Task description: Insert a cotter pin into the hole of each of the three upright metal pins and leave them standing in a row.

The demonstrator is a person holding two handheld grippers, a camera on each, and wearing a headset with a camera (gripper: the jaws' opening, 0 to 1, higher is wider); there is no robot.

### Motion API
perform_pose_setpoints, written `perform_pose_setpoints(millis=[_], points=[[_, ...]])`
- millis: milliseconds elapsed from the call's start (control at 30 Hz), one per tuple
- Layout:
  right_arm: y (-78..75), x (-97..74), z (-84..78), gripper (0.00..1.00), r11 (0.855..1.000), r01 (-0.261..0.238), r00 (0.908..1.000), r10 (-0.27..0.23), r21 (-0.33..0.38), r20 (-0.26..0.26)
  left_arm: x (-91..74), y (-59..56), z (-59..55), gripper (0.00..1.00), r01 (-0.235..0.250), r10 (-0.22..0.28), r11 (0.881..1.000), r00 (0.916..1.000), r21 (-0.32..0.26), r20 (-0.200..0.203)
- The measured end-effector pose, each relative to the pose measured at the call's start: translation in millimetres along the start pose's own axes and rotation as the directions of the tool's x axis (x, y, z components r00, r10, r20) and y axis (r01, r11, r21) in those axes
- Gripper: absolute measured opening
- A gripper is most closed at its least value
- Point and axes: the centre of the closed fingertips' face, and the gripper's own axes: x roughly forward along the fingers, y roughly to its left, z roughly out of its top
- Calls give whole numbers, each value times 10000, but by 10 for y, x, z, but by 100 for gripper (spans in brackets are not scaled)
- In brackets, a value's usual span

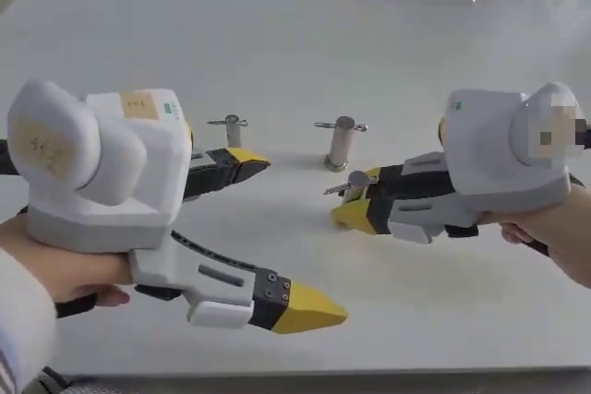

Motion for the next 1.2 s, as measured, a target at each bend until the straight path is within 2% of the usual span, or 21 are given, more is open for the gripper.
perform_pose_setpoints(millis=[133,400,667,700,1033,1200], points=[[-151,-130,21,9,9985,510,9985,-513,187,170,7,13,11,99,-61,62,10000,10000,-33,52],[-574,-422,-5,9,9824,1697,9843,-1728,786,354,11,23,-24,99,-70,70,9998,10000,-180,-50],[-811,-568,-63,9,9665,2235,9722,-2303,1262,421,-17,65,-57,99,-275,273,9995,9995,-135,-187],[-890,-586,-94,9,9640,2292,9707,-2366,1351,421,-19,67,-62,99,-290,288,9995,9994,-114,-207],[-972,-584,-225,9,9518,2490,9661,-2572,1792,238,-39,74,-99,99,-385,373,9986,9988,-358,-330],[-973,-577,-270,9,9500,2492,9666,-2561,1881,126,-39,60,-113,99,-387,371,9987,9982,-332,-481]])
